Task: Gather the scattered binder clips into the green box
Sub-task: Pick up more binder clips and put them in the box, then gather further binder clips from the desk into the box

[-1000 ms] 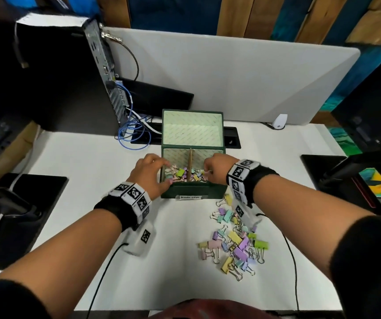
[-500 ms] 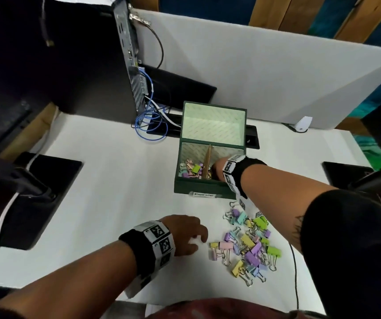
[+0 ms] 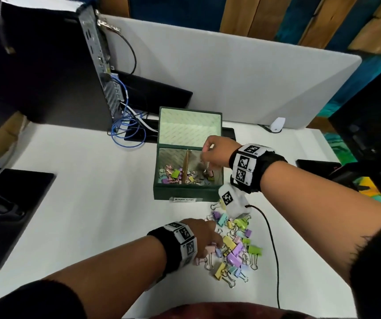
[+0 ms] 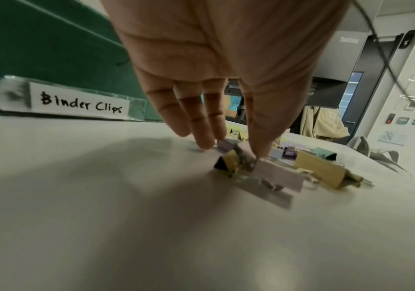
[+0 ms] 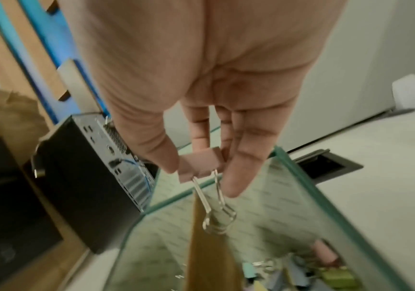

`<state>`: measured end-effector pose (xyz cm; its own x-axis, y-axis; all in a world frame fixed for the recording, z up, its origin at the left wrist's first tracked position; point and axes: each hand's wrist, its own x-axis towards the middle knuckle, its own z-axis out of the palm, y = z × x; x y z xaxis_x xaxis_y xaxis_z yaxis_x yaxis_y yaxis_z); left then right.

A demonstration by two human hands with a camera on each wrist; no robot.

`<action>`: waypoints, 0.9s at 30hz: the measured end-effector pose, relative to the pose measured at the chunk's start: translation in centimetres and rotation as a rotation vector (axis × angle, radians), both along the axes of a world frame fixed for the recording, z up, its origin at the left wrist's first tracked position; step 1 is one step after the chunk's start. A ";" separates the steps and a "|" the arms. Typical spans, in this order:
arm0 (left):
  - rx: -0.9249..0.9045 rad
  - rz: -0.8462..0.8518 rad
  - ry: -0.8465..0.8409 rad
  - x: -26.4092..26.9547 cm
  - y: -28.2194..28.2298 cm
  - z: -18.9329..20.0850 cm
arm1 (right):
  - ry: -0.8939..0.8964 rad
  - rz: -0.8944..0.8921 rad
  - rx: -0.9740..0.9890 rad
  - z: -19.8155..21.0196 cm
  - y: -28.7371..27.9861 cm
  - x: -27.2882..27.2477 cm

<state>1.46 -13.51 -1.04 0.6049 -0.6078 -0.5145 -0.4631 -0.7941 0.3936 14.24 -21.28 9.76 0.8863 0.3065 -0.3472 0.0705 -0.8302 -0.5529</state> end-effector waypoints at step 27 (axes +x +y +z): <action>-0.542 0.671 -0.245 4.9 7.8 5.1 | 0.266 0.530 -0.384 -7.3 -9.2 -9.0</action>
<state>6.38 -5.70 4.10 0.9754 -0.2092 -0.0695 -0.0888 -0.6614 0.7447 5.27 -30.46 2.45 0.5213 0.4862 -0.7013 0.4227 -0.8610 -0.2828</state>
